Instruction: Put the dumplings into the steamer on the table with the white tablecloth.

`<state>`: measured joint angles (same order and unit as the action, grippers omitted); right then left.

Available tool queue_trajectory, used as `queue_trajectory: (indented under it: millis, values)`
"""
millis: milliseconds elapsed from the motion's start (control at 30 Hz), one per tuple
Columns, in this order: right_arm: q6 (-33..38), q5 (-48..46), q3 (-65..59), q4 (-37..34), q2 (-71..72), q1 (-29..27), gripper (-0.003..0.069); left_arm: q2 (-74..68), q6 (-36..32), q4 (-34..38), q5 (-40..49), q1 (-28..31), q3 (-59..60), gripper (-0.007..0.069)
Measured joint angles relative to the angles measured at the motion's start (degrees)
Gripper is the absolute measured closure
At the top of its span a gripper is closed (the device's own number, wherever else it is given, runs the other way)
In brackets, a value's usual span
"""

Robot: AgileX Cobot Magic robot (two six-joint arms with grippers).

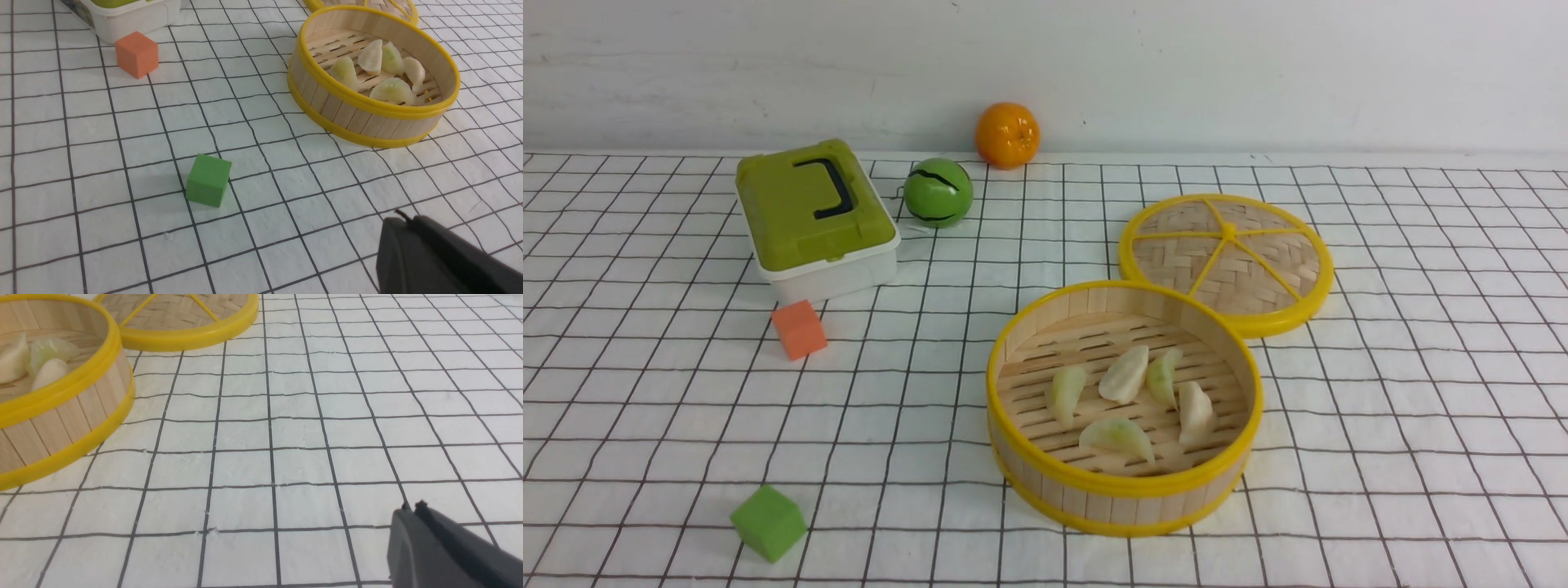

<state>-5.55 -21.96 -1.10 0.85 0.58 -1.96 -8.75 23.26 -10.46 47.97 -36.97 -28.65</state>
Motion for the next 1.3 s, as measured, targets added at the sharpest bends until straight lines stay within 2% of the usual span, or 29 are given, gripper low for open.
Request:
queue_trajectory:
  millis: [1033, 1133, 1200, 1233, 1300]
  values:
    - [0.00, 0.00, 0.00, 0.00, 0.00, 0.00, 0.0678, 0.00, 0.00, 0.00, -0.24, 0.00, 0.00, 0.0587]
    - [0.00, 0.00, 0.00, 0.00, 0.00, 0.00, 0.0678, 0.97, 0.00, 0.51, -5.06, 0.19, 0.37, 0.0590]
    - [0.00, 0.00, 0.00, 0.00, 0.05, 0.00, 0.0678, 1.70, -1.25, 0.86, -13.90, 2.94, 2.29, 0.0624]
    - [0.00, 0.00, 0.00, 0.00, 0.05, 0.00, 0.0678, 1.77, -1.25, 0.92, -13.90, 2.94, 2.53, 0.0627]
    - [0.00, 0.00, 0.00, 0.00, 0.05, 0.00, 0.0678, 1.89, -4.60, 3.21, -24.05, 9.09, 6.46, 0.0637]
